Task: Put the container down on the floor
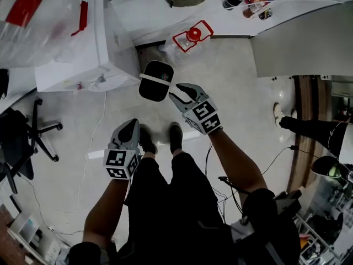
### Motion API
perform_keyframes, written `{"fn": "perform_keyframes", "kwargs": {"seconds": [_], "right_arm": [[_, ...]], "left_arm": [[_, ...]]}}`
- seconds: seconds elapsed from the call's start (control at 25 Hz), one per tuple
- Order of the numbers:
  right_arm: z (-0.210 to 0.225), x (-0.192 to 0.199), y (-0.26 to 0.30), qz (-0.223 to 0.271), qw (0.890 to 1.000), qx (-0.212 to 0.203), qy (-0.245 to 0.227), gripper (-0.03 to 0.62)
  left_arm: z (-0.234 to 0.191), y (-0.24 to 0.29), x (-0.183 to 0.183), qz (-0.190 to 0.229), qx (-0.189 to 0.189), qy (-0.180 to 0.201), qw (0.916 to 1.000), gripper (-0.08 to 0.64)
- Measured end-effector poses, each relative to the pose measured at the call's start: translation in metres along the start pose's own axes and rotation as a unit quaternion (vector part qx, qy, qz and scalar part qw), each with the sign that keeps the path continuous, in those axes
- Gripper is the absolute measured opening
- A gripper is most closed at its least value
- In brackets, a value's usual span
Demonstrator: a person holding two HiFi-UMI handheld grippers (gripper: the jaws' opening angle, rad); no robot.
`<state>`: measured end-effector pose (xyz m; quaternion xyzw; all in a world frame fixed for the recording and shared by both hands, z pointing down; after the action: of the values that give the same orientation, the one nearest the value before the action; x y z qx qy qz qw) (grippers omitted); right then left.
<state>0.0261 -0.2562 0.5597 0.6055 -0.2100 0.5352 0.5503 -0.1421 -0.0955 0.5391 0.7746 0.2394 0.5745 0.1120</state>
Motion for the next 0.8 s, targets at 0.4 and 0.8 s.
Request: {"fn": "perform_keyframes", "kwargs": {"seconds": [0.4, 0.8], "right_arm": [[-0.053, -0.099, -0.082, 0.052, 0.998, -0.005, -0.041, 0.075], [-0.097, -0.169, -0.132, 0.133, 0.99, 0.023, -0.027, 0.051]], "left_arm": [[0.032, -0.051, -0.085, 0.055, 0.003, 0.035, 0.9979, 0.008], [0.047, -0.11, -0.137, 0.115, 0.027, 0.066, 0.9908, 0.008]]}}
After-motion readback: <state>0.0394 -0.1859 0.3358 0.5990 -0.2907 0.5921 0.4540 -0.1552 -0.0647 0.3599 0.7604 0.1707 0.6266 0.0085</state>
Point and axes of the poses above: the fingertips, and each gripper's own axes: y forward along the fingers, z to its right, x out of its underside, the point moved 7 cm from there along -y, backward along the fingers, and after that the axes turned 10 degrees about z, right-handed, at the moved point
